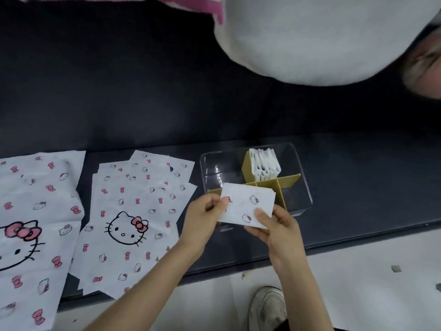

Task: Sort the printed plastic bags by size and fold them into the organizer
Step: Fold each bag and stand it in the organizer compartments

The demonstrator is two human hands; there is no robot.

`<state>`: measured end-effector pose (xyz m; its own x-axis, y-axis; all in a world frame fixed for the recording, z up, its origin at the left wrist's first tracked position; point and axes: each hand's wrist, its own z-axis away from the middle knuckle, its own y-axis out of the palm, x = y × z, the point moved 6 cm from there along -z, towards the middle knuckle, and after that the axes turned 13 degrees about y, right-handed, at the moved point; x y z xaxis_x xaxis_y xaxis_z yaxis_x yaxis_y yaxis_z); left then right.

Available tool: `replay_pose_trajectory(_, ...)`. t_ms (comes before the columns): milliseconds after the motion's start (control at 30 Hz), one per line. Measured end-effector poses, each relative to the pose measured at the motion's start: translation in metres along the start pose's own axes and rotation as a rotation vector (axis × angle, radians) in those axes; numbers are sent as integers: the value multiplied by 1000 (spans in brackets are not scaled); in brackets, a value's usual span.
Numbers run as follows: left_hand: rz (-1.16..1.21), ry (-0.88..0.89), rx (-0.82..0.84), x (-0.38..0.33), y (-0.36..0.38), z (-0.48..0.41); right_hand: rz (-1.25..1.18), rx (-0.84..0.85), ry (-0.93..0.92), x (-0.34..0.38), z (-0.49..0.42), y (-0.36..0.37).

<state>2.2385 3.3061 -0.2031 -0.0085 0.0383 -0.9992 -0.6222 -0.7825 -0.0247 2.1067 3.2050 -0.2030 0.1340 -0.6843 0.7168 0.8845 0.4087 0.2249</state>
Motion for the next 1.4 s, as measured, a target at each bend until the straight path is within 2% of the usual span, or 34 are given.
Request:
replay_pose_trajectory(100, -343, 213, 152, -9, 38, -30, -13, -204, -163, 40, -8, -43)
replay_pose_trajectory(200, -850, 660, 277, -23, 73, -61, 69, -384, -293, 76, -23, -75)
replay_pose_trajectory(267, -1047, 860, 451, -22, 99, -77, 166, -465, -356, 94, -35, -85)
replay_pose_trajectory(333, -1196, 882, 662, -14, 120, -92, 281, -512, -425, 109, -46, -84)
replay_pose_trajectory(433, -1430, 882, 804, -1, 131, -111, 455, -526, -482, 122, -62, -73)
replay_pose_trajectory(600, -1356, 1001, 761, 11, 112, -115, 632, -448, -519, 129, -85, -48)
replay_pose_trajectory(800, -1330, 1013, 704, 15, 103, -109, 937, -413, -538, 132, -103, -18)
replay_pose_trajectory(1000, -1280, 1026, 675, 20, 105, -108, 1221, -317, -475, 130, -123, 10)
replay_pose_trajectory(1100, -1293, 1030, 682, 21, 103, -108, 1204, -335, -484, 128, -124, 6)
replay_pose_trajectory(1200, -1313, 1036, 683, 23, 101, -109, 1102, -439, -544, 128, -122, -2)
replay_pose_trajectory(1400, -1270, 1015, 675, 22, 97, -105, 1132, -429, -452, 116, -135, -3)
